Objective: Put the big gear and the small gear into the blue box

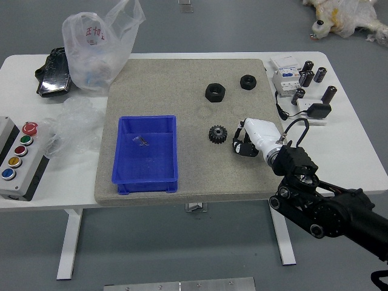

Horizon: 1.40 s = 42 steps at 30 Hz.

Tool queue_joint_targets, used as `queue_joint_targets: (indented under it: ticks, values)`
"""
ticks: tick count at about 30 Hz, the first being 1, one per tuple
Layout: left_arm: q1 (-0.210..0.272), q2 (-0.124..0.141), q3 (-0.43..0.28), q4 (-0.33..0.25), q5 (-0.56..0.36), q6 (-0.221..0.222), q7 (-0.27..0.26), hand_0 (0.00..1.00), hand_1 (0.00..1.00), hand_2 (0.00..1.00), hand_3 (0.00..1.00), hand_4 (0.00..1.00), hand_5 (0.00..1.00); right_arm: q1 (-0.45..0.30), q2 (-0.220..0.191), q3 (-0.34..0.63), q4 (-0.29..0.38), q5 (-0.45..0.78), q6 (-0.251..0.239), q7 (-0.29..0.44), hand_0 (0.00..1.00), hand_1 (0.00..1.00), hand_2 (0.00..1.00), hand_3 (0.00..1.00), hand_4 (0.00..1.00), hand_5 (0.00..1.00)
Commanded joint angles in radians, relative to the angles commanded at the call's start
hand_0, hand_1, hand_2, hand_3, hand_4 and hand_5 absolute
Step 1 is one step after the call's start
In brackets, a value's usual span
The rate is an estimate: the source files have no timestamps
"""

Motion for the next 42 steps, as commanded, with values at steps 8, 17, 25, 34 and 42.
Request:
queue_joint_targets:
  ticks: [8, 17, 25, 34, 42]
  values:
    - [-0.001, -0.001, 0.004, -0.001, -0.004, 0.000, 0.000, 0.739, 0.618, 0.620, 0.772, 0.758, 0.580, 0.010, -0.003, 0.012, 0.014, -0.001, -0.025, 0.019, 0.250, 0.440, 0.317, 0.509, 0.587, 0.124]
    - [0.000, -0.001, 0.005, -0.001, -0.005, -0.001, 0.000, 0.739, 0.618, 0.620, 0.772, 0.758, 0.580, 0.001, -0.013, 0.076, 0.075, -0.046, 0.045, -0.047, 0.304, 0.599, 0.790, 0.809, 0.847, 0.513]
    - [0.002, -0.001, 0.000, -0.001, -0.001, -0.001, 0.002, 0.740, 0.618, 0.620, 0.772, 0.758, 0.580, -0.041, -0.071, 0.106, 0.203, -0.106, 0.192, -0.164, 0.303, 0.606, 0.817, 0.846, 0.932, 0.516]
    - [0.003, -0.002, 0.001, -0.001, -0.002, -0.001, 0.002, 0.740, 0.618, 0.621, 0.772, 0.758, 0.580, -0.063, -0.098, 0.088, 0.239, -0.096, 0.226, -0.185, 0.286, 0.551, 0.732, 0.738, 0.883, 0.432]
    - [0.001, -0.002, 0.004, -0.001, -0.004, -0.001, 0.001, 0.740, 0.618, 0.620, 0.772, 0.758, 0.581, -0.048, -0.074, 0.040, 0.177, -0.079, 0.194, -0.165, 0.266, 0.502, 0.581, 0.636, 0.566, 0.289]
